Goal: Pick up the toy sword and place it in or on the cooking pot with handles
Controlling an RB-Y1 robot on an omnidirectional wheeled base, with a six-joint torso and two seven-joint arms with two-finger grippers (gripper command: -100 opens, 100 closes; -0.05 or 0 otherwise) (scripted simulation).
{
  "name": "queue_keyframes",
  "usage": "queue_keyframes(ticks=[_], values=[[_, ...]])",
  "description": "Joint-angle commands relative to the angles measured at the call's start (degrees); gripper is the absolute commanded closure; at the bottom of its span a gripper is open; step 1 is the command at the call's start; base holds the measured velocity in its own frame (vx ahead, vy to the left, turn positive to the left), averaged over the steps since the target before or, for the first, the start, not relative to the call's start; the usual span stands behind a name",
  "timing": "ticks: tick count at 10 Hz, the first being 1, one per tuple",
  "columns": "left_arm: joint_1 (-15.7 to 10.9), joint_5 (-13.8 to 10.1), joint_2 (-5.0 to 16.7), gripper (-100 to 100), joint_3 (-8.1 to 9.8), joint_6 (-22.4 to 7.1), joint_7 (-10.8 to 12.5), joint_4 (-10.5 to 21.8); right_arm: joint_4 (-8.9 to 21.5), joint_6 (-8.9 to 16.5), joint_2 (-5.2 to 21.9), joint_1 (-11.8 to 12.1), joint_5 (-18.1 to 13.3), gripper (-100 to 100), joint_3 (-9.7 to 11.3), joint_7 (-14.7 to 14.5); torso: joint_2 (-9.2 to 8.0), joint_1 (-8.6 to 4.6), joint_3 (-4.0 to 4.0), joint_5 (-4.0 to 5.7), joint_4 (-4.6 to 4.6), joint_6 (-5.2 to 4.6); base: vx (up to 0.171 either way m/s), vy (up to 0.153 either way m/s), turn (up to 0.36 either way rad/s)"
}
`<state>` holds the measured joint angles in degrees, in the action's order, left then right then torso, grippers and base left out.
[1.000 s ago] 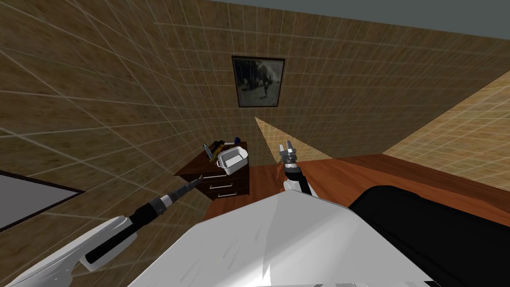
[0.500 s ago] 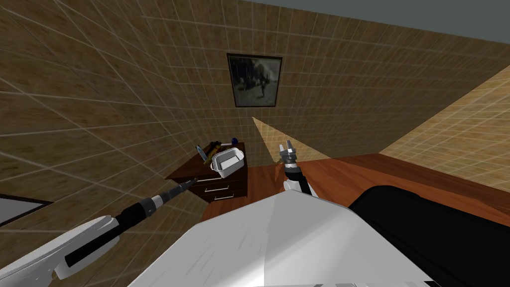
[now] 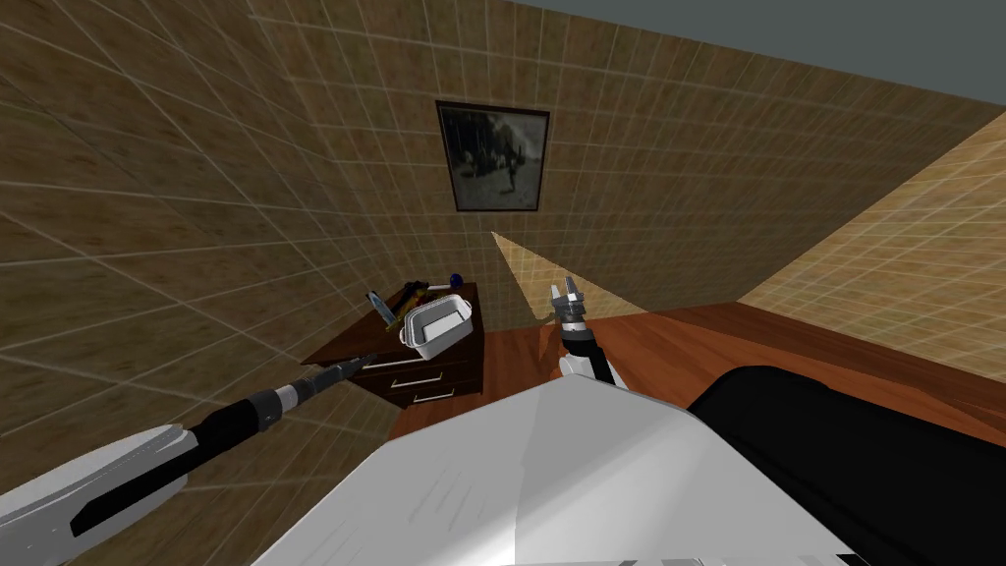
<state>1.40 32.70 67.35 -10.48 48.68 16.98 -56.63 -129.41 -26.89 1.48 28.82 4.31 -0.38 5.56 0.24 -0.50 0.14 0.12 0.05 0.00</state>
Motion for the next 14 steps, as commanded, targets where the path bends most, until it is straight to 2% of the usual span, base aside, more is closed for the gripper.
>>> queue_keyframes(ticks=[1,2,3,4,5,6,7,8,11,13,14], values=[[-1.76,1.94,1.55,-100,-0.31,0.97,0.69,2.86,0.00,0.00,0.00,0.00,0.00,0,0.00,0.00,0.00,0.00,0.00,0.00,0.00,0.00,0.100,-0.111,-0.045],[-1.76,1.94,1.55,-100,-0.31,0.97,0.69,4.16,0.00,0.00,0.00,0.00,0.00,0,0.00,0.00,0.12,0.04,0.06,0.00,0.02,-0.03,0.086,-0.079,-0.027],[-3.35,3.53,2.74,-100,-0.59,1.84,1.28,6.44,0.00,0.00,0.01,0.00,0.00,0,0.00,0.00,0.09,0.17,0.06,-0.04,0.02,0.01,0.063,-0.090,-0.055],[-3.35,3.53,2.74,-100,-0.59,1.84,1.28,7.07,0.00,0.00,0.00,0.00,0.00,0,0.00,0.00,0.04,0.15,0.02,-0.04,0.01,-0.02,0.051,-0.069,-0.025],[-4.86,5.04,3.78,-100,-0.84,2.66,1.83,8.45,0.00,0.00,0.01,0.00,0.00,0,-0.01,0.00,-0.03,0.22,-0.01,-0.05,0.00,0.01,0.059,-0.069,-0.047],[-4.86,5.04,3.78,-100,-0.84,2.66,1.83,8.60,0.00,0.00,0.01,0.00,0.00,0,0.00,0.00,-0.02,0.22,-0.01,-0.05,-0.01,-0.01,0.061,-0.060,-0.027],[-4.86,5.04,3.78,-100,-0.84,2.66,1.83,9.81,0.00,0.00,0.01,0.00,0.00,0,-0.01,0.00,-0.01,0.26,0.00,-0.06,0.00,0.00,0.028,-0.037,0.000],[-6.29,6.45,4.70,-100,-1.06,3.43,2.33,11.15,0.00,0.00,0.01,0.00,0.00,0,-0.01,0.00,-0.11,0.34,-0.06,-0.09,-0.02,0.02,0.049,-0.064,-0.047],[-7.61,7.75,5.48,-100,-1.26,4.13,2.79,14.70,0.00,0.00,0.01,0.00,0.00,0,0.00,0.00,-0.05,0.19,-0.03,-0.05,-0.01,-0.01,0.050,-0.073,-0.034],[-10.73,10.77,7.19,-100,-1.68,5.79,3.82,20.02,0.00,0.00,0.01,0.00,0.00,0,0.00,0.00,0.01,0.20,0.01,-0.05,0.00,-0.01,0.107,-0.100,-0.076],[-10.73,10.77,7.19,-100,-1.68,5.79,3.82,20.02,0.00,0.00,0.00,0.01,0.00,0,0.00,0.00,0.21,0.06,0.11,-0.02,0.04,-0.02,0.118,-0.102,-0.039]])
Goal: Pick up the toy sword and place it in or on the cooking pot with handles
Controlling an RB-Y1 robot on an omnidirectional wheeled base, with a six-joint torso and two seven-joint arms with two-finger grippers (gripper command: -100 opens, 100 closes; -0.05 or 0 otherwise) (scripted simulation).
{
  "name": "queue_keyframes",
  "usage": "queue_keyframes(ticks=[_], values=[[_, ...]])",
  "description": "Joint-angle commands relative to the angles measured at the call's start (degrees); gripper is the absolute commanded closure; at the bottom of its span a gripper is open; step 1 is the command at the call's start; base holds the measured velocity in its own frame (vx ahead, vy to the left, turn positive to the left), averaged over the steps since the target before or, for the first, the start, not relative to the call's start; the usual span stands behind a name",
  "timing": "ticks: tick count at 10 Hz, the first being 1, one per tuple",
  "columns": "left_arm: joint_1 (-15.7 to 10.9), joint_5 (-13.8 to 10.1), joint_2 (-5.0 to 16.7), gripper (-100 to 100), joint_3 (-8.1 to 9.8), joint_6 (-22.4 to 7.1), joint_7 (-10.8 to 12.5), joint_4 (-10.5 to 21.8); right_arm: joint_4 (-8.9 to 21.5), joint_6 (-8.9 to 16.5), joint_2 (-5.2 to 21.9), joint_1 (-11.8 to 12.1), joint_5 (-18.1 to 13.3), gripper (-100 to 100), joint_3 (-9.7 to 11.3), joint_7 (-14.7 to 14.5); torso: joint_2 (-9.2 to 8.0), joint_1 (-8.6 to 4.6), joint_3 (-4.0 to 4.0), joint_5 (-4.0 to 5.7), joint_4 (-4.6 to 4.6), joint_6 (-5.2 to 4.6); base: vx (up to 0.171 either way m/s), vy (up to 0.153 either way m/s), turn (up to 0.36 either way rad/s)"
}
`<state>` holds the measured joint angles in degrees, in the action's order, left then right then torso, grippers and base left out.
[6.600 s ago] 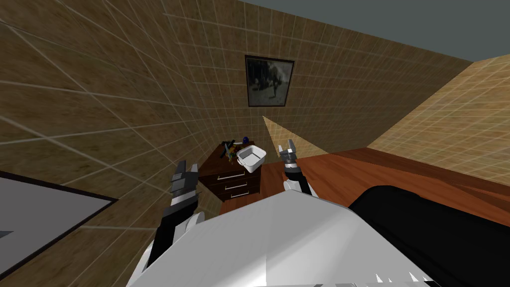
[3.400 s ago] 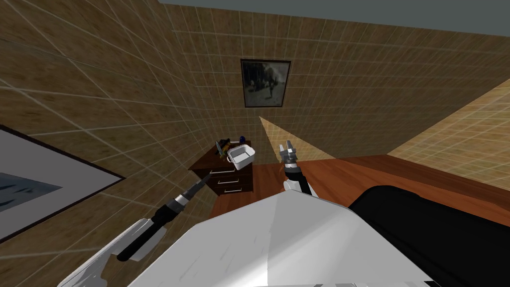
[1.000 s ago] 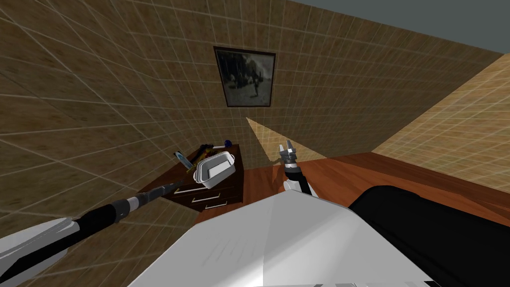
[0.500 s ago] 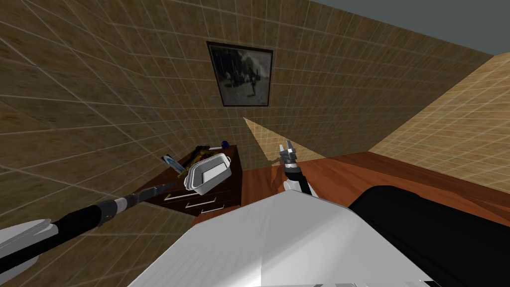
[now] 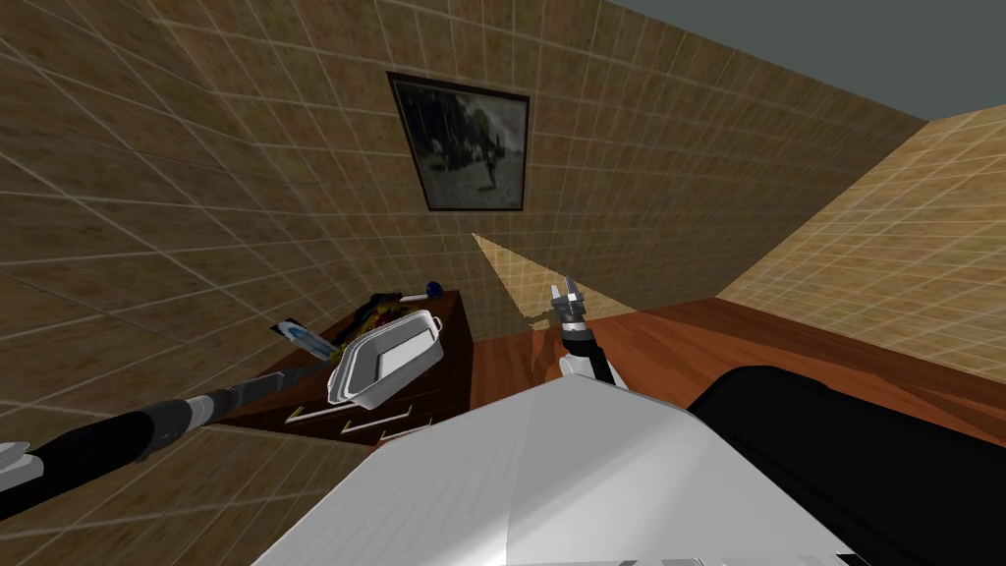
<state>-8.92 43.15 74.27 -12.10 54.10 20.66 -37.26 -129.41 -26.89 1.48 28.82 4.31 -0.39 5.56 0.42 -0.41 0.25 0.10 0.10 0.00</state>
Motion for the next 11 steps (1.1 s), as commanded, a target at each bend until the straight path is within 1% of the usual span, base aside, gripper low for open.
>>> queue_keyframes(ticks=[1,2,3,4,5,9,10,11], values=[[-1.09,0.97,0.64,-100,-0.15,0.73,0.36,1.78,0.00,0.00,0.00,0.00,0.00,0,0.00,0.00,0.00,0.00,0.00,0.00,0.00,0.00,0.071,-0.073,-0.031],[-1.00,0.70,0.32,-100,-0.23,0.49,0.20,1.33,0.00,0.00,0.00,0.00,0.00,0,0.00,0.00,-0.12,0.09,-0.07,-0.02,-0.03,0.00,0.029,-0.029,-0.006],[-1.12,0.79,0.36,0,-0.25,0.59,0.27,1.47,0.00,0.00,0.01,-0.01,0.00,0,-0.01,0.00,-0.28,0.25,-0.16,-0.06,-0.06,0.02,0.007,-0.007,0.001],[-1.11,0.78,0.35,-100,-0.25,0.58,0.26,1.45,0.00,0.00,0.01,-0.01,0.00,0,-0.01,0.00,-0.39,0.35,-0.23,-0.09,-0.09,0.02,0.000,0.000,0.000],[-1.11,0.78,0.35,100,-0.25,0.58,0.26,1.45,0.00,0.00,0.01,-0.01,0.00,0,-0.01,0.00,-0.44,0.39,-0.26,-0.10,-0.10,0.03,0.000,0.000,0.000],[-1.13,0.80,0.41,100,-0.24,0.53,0.19,1.44,0.00,0.00,0.01,-0.01,0.00,0,-0.01,0.00,-0.47,0.44,-0.27,-0.16,-0.10,0.03,0.000,0.000,0.000],[-1.13,0.80,0.40,0,-0.24,0.54,0.20,1.44,0.00,0.00,0.01,-0.01,0.00,0,-0.01,0.00,-0.47,0.44,-0.27,-0.15,-0.10,0.03,0.000,0.000,0.000],[-1.13,0.80,0.40,100,-0.24,0.54,0.20,1.44,0.00,0.00,0.01,-0.01,0.00,0,-0.01,0.00,-0.47,0.44,-0.27,-0.15,-0.10,0.03,0.000,0.000,0.000]])
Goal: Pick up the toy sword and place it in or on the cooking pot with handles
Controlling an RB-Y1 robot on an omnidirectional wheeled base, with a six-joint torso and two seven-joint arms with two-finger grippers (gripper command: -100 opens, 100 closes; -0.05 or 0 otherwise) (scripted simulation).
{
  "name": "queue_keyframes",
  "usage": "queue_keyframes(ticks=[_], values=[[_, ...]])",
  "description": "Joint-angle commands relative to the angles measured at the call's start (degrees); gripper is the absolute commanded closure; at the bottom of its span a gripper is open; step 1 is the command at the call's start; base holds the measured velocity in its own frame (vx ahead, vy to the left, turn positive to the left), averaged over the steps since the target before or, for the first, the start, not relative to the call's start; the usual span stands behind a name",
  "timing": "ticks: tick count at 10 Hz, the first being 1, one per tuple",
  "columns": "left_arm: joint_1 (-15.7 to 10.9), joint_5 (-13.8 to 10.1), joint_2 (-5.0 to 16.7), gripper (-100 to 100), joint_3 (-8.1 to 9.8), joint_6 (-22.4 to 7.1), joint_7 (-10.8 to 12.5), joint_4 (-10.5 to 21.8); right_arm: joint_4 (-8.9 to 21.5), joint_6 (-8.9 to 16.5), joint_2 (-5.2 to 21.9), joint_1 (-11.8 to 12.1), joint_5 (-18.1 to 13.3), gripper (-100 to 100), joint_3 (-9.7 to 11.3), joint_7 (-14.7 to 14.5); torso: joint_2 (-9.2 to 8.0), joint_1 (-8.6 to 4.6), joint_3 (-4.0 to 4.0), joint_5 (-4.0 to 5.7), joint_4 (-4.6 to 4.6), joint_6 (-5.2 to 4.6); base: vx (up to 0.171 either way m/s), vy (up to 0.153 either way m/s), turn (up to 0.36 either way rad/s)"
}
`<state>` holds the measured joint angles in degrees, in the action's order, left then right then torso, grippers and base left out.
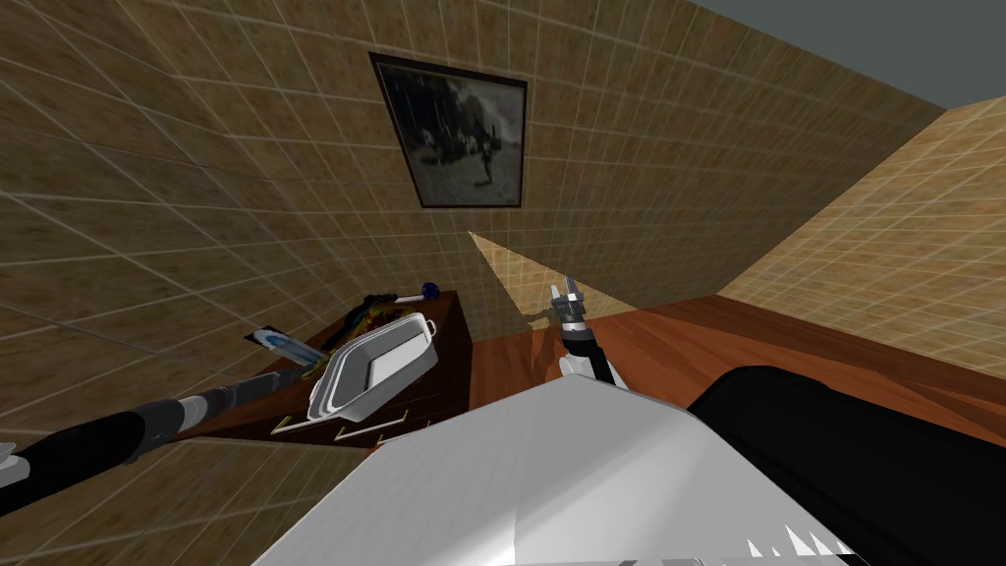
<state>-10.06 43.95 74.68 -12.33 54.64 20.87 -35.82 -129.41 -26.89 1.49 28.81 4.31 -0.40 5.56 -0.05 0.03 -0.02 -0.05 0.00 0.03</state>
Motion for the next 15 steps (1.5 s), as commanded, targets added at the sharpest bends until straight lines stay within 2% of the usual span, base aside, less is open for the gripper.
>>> queue_keyframes(ticks=[1,2,3,8,10,11,12,13,15], values=[[0.00,0.00,0.00,0,0.00,0.00,0.00,0.00,0.00,0.00,0.00,0.00,0.00,0,0.00,0.00,0.00,0.00,0.00,0.00,0.00,0.00,0.000,0.000,0.000],[-0.56,-0.34,0.94,100,1.13,-1.33,-1.88,0.74,0.00,0.00,0.00,0.00,0.00,0,0.00,0.00,0.00,0.00,0.00,0.00,0.00,0.00,-0.067,-0.018,0.015],[-0.56,-0.34,0.94,100,1.13,-1.33,-1.88,0.74,0.00,0.00,0.00,-0.01,0.00,0,0.00,0.00,-0.18,-0.04,-0.10,0.06,-0.05,0.03,-0.085,-0.018,0.005],[-3.20,-1.92,2.94,100,5.09,-5.29,-8.17,2.16,0.00,0.00,-0.01,-0.01,0.00,0,0.01,0.00,-0.47,-0.43,-0.30,0.18,-0.14,0.05,-0.100,-0.066,0.001],[-3.20,-1.92,2.94,100,5.09,-5.29,-8.17,2.16,0.00,0.00,-0.01,-0.01,0.00,0,0.01,0.00,-0.49,-0.43,-0.31,0.19,-0.15,0.04,-0.067,-0.044,0.000],[-3.93,-2.39,3.36,100,6.12,-6.31,-9.71,2.50,0.00,0.00,0.00,-0.01,0.00,0,0.00,0.00,-0.33,-0.28,-0.21,0.13,-0.10,0.04,-0.055,-0.050,-0.016],[-3.93,-2.39,3.36,100,6.12,-6.31,-9.71,2.50,0.00,0.00,-0.01,-0.01,0.00,0,0.01,0.00,-0.29,-0.32,-0.19,0.17,-0.11,0.02,-0.053,-0.042,-0.006],[-4.63,-2.85,3.69,100,7.08,-7.25,-11.07,2.80,0.00,0.00,0.00,-0.01,0.00,0,0.00,0.00,-0.29,-0.32,-0.19,0.14,-0.09,0.03,-0.082,-0.046,-0.012],[-4.63,-2.85,3.69,100,7.08,-7.25,-11.07,2.80,0.00,0.00,-0.01,-0.01,0.00,0,0.01,0.00,-0.35,-0.35,-0.23,0.17,-0.11,0.03,-0.050,-0.035,-0.006]])
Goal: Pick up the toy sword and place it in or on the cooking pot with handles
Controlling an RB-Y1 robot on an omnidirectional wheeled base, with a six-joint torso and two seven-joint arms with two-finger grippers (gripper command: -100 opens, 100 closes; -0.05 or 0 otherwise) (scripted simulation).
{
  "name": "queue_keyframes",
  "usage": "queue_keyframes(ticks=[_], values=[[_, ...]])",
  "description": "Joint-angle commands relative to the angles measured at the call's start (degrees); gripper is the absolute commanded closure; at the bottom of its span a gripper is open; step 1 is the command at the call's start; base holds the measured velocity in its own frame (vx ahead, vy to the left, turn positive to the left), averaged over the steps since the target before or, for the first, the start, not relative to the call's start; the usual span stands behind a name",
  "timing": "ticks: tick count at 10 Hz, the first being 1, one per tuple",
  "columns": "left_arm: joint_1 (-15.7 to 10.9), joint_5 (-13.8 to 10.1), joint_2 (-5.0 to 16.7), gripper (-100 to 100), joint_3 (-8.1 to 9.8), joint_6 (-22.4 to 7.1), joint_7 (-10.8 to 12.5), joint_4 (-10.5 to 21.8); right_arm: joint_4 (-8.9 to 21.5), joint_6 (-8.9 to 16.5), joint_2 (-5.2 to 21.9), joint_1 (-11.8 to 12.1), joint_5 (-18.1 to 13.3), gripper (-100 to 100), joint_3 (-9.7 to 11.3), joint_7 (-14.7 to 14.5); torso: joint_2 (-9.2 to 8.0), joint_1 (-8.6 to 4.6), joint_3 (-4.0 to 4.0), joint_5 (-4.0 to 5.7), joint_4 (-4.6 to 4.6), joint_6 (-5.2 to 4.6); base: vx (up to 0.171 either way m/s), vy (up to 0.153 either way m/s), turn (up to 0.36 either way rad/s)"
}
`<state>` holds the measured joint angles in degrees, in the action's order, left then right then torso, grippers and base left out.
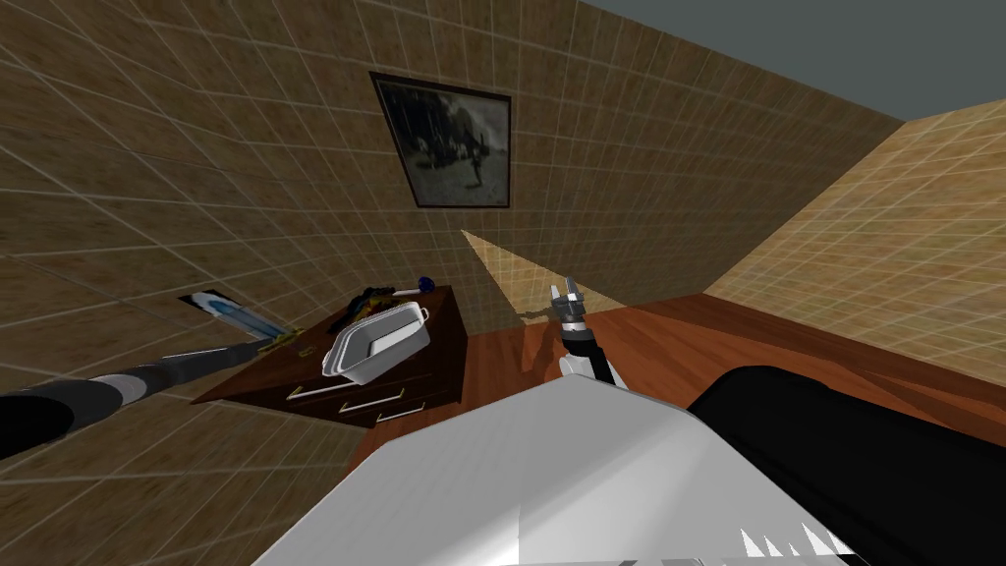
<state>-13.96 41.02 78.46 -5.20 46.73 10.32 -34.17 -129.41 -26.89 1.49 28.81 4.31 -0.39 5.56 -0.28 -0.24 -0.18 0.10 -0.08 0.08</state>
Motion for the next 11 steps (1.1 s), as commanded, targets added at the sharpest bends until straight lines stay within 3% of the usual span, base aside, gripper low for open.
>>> queue_keyframes(ticks=[1,3,5,11], values=[[-1.40,-0.36,0.11,100,0.81,-0.15,-1.66,1.38,0.00,0.00,0.00,0.00,0.00,0,0.00,0.00,0.00,0.00,0.00,0.00,0.00,0.00,-0.042,-0.041,-0.013],[-2.08,-0.79,0.15,100,1.56,-0.80,-2.53,1.47,0.00,0.00,0.00,-0.01,0.00,0,0.00,0.00,-0.08,-0.16,-0.04,0.05,-0.02,-0.03,-0.070,-0.065,-0.020],[-4.40,-2.12,-0.95,100,3.33,-1.72,-3.80,0.62,0.00,0.00,-0.01,-0.01,0.00,0,0.01,0.00,-0.10,-0.29,-0.06,0.10,-0.04,-0.05,-0.075,-0.112,-0.008],[-6.29,-3.12,-2.59,100,4.36,-1.77,-4.14,-0.73,0.00,0.00,0.00,0.00,0.00,0,0.00,0.00,0.16,-0.27,0.09,0.08,0.03,-0.07,-0.015,-0.081,0.008]])
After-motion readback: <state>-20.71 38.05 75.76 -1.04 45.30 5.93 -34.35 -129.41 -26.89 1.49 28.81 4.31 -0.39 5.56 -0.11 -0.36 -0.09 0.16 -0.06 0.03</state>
